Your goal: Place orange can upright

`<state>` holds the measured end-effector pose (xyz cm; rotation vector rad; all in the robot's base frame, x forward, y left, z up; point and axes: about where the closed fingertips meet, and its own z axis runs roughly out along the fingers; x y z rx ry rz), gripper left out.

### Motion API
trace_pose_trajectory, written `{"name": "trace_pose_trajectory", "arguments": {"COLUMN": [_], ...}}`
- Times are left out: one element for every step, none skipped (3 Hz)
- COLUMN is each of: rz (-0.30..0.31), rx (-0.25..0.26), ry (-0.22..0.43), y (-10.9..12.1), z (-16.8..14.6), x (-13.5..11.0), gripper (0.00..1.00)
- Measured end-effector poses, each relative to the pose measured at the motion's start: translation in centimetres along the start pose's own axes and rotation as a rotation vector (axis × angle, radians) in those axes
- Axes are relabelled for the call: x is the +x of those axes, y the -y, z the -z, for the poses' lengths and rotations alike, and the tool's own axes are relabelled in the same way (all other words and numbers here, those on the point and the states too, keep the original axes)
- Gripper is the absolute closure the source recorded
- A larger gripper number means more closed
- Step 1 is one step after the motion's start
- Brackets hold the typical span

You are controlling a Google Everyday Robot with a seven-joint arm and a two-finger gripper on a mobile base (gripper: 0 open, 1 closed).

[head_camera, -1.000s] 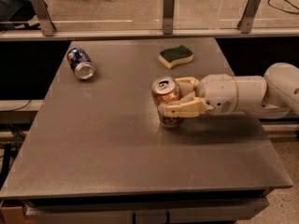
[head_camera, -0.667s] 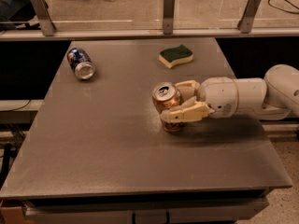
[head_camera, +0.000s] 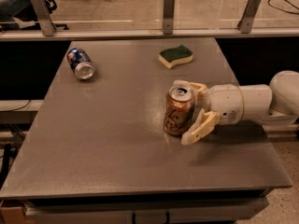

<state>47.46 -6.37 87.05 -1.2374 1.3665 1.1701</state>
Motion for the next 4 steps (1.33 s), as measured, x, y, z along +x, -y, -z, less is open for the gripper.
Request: {"name": "trace_pose_trajectory", "arguments": {"rz": [0.011,0.045,0.088,0.14], "rx": [0.044,0.128,0.28,0.334], "ry": [-0.089,-0.171,-0.218,-0.212], "y": [0.5,2.0,4.8,5.6], "z": [2.3,7.3,14.8,16.8], "x": [0.5,-0.4,-2.5,-5.1], "gripper": [0.0,0.0,0.0,0.0]}}
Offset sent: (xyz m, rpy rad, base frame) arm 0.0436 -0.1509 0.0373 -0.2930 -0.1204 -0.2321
